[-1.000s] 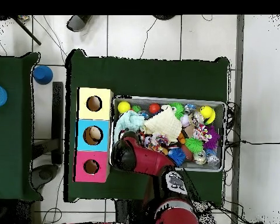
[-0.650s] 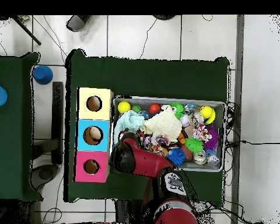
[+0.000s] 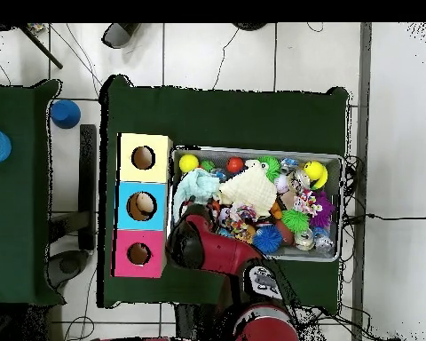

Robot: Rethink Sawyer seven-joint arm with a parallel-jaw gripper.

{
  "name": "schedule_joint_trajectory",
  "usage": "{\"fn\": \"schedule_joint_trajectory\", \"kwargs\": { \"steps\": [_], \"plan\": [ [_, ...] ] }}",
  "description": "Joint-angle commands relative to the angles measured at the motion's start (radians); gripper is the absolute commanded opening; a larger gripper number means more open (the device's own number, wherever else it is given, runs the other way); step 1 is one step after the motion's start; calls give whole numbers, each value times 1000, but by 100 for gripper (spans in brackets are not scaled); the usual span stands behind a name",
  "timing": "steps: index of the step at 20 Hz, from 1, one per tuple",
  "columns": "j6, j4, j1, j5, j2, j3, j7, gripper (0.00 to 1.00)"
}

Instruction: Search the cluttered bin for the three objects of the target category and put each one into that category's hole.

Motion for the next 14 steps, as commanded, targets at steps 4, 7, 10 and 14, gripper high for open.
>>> {"fn": "schedule_joint_trajectory", "kwargs": {
  "steps": [4,7,10,14],
  "plan": [
    [63,90,-6,-51,148,95,176,100],
    [70,102,-7,-55,139,93,172,100],
    [71,111,-5,-59,136,89,169,100],
    [71,115,-3,-61,137,86,167,100]
  ]
}}
